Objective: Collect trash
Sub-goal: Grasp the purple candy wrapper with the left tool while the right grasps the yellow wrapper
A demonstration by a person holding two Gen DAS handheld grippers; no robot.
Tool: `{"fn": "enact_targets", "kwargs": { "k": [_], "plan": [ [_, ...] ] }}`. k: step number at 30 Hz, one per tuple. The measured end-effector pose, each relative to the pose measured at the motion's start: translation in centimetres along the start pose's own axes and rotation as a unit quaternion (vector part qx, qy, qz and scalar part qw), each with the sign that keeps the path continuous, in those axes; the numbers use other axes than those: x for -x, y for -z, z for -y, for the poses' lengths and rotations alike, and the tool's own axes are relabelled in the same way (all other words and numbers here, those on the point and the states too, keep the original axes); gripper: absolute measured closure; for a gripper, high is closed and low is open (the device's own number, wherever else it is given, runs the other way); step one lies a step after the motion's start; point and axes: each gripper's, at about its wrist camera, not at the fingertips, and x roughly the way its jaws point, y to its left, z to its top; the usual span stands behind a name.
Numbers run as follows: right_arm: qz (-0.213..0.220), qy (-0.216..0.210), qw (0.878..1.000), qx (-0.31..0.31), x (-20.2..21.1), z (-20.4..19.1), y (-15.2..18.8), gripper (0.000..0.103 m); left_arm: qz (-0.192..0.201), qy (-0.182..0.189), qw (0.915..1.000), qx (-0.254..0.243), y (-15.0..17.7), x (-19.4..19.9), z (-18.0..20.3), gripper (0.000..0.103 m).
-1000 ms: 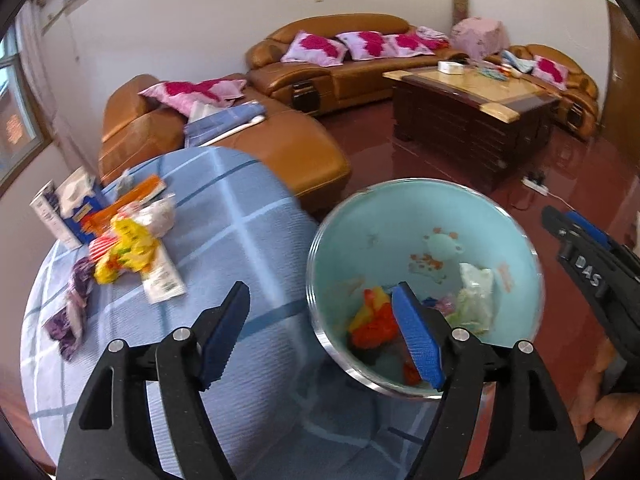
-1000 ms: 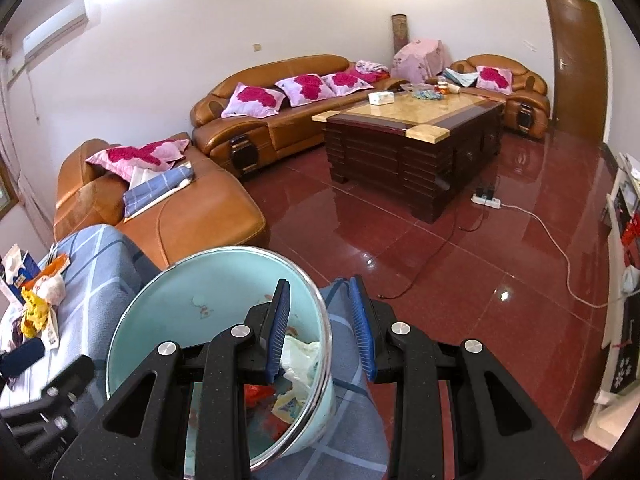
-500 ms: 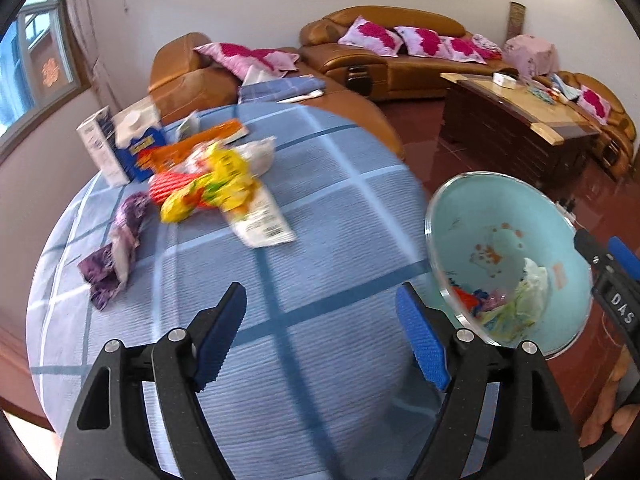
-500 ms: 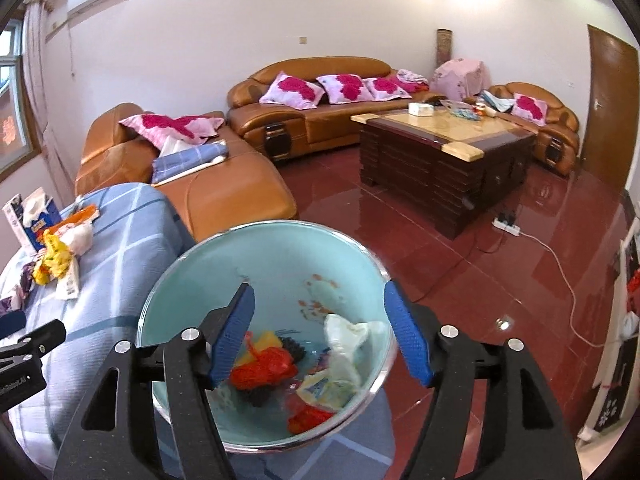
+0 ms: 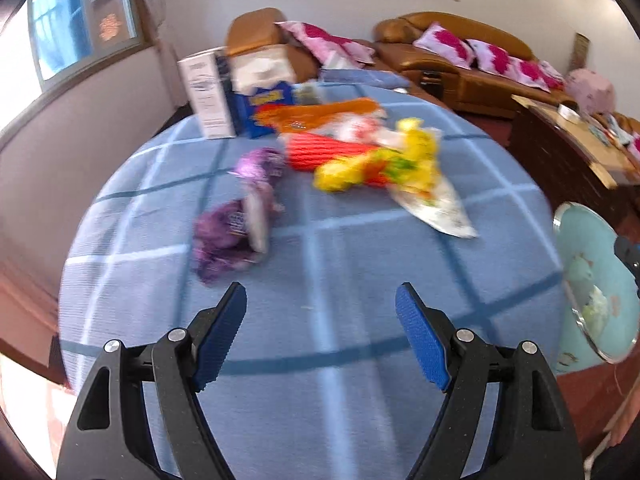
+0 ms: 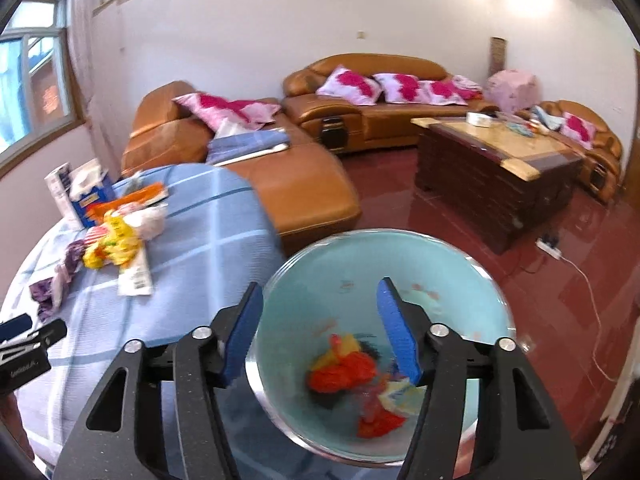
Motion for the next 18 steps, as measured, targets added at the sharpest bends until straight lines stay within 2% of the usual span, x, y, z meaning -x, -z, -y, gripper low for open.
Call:
{"fn": "enact_targets", "kwargs": {
  "k": [7,12,18],
  "plan": [
    [-0.028,-0.074,0.997,0.025,-1.9,-5.7,-1.8,0.053,0.004,-0.031,0.9988,0.038,-2.0,-1.7,-4.5,0.027],
    [-0.055,-0.098,0.992,0.062,-4.4,-9.8,-2.6,0.058,-0.003,-0.034,0.9979,0.055,-3.7,-3.6,-5.9,0.027],
    [-0.070,-0.129,0.988,0.055,-6.4,-12.5,-4.0,0.059,-0.017,-0.038,0.9967,0.069,-5.1,-6.0,-6.4,0.028]
  ]
}}
